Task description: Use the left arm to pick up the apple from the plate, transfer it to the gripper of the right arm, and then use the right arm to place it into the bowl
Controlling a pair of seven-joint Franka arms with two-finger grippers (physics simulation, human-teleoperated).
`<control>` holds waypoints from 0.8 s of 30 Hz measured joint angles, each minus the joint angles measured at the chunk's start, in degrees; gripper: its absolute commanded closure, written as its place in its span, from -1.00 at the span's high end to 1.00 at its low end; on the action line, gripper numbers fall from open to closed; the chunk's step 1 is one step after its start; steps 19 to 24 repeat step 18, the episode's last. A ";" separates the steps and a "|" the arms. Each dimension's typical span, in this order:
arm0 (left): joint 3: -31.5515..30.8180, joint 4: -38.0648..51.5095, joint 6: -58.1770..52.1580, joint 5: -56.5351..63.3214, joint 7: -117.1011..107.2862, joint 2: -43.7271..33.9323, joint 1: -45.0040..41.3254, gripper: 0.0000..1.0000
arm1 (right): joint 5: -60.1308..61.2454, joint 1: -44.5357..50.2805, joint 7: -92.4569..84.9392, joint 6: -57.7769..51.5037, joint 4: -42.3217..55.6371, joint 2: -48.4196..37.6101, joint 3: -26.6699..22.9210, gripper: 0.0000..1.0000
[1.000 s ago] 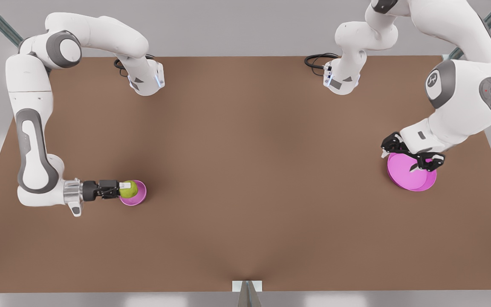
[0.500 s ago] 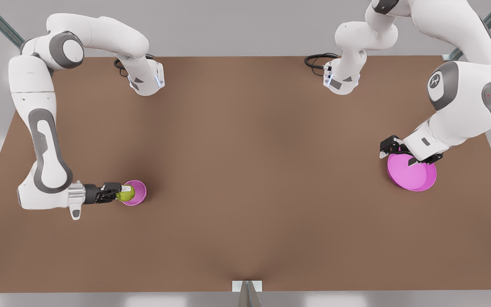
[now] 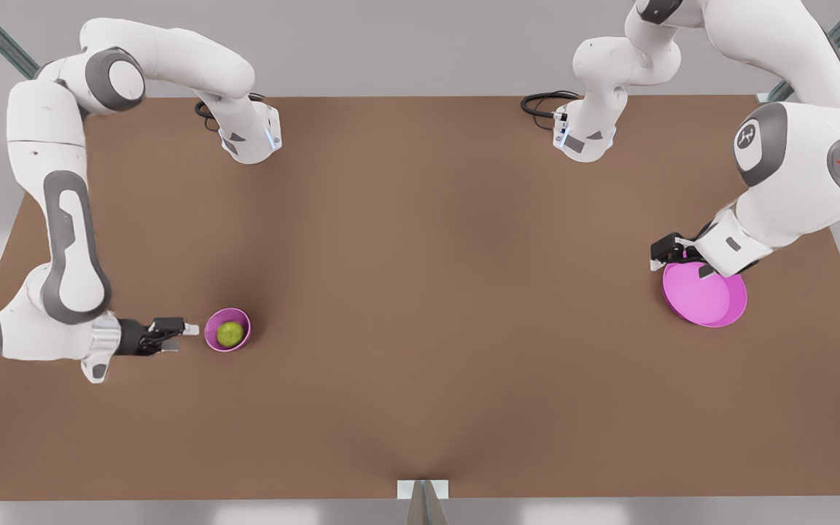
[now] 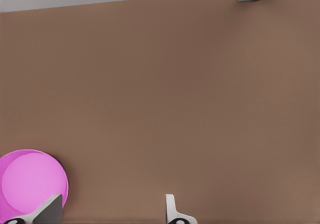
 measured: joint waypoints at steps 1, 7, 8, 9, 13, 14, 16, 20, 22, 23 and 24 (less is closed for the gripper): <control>-0.01 0.05 -0.09 0.09 -0.26 -0.19 -0.04 1.00 | -2.73 0.39 0.76 -1.61 2.84 -2.37 0.57 0.98; 0.09 -7.27 -0.20 1.75 -1.46 -9.34 0.04 1.00 | -14.12 22.97 6.49 -9.60 -0.73 -31.33 -18.75 1.00; 0.10 -7.36 -0.19 1.88 -1.63 -9.43 0.05 1.00 | -14.86 26.99 7.71 -10.83 -3.47 -35.59 -21.85 1.00; 0.10 -7.36 -0.17 1.97 -1.78 -9.41 0.07 1.00 | -15.41 29.86 8.99 -12.10 -4.98 -38.23 -23.59 1.00; 0.09 -5.88 -0.14 2.27 -2.35 -7.64 0.07 1.00 | -16.26 36.19 14.07 -14.34 -6.43 -38.48 -24.98 1.00; 0.09 -5.74 -0.14 2.31 -2.47 -7.36 0.05 1.00 | -16.26 37.04 15.34 -14.50 -6.41 -37.82 -24.91 1.00; 0.09 -5.64 -0.13 2.36 -2.69 -7.08 -0.04 1.00 | -16.22 37.51 17.70 -14.79 -6.21 -36.91 -24.80 1.00; 0.08 -5.61 -0.12 2.39 -2.89 -6.82 -0.14 1.00 | -16.20 35.80 19.85 -14.98 -6.10 -36.53 -24.48 1.00; 0.08 -5.61 -0.12 2.39 -2.89 -6.82 -0.14 1.00 | -16.20 35.80 19.85 -14.98 -6.10 -36.53 -24.48 1.00; 0.08 -5.61 -0.12 2.39 -2.89 -6.82 -0.14 1.00 | -16.20 35.80 19.85 -14.98 -6.10 -36.53 -24.48 1.00; 0.08 -5.61 -0.12 2.39 -2.89 -6.82 -0.14 1.00 | -16.20 35.80 19.85 -14.98 -6.10 -36.53 -24.48 1.00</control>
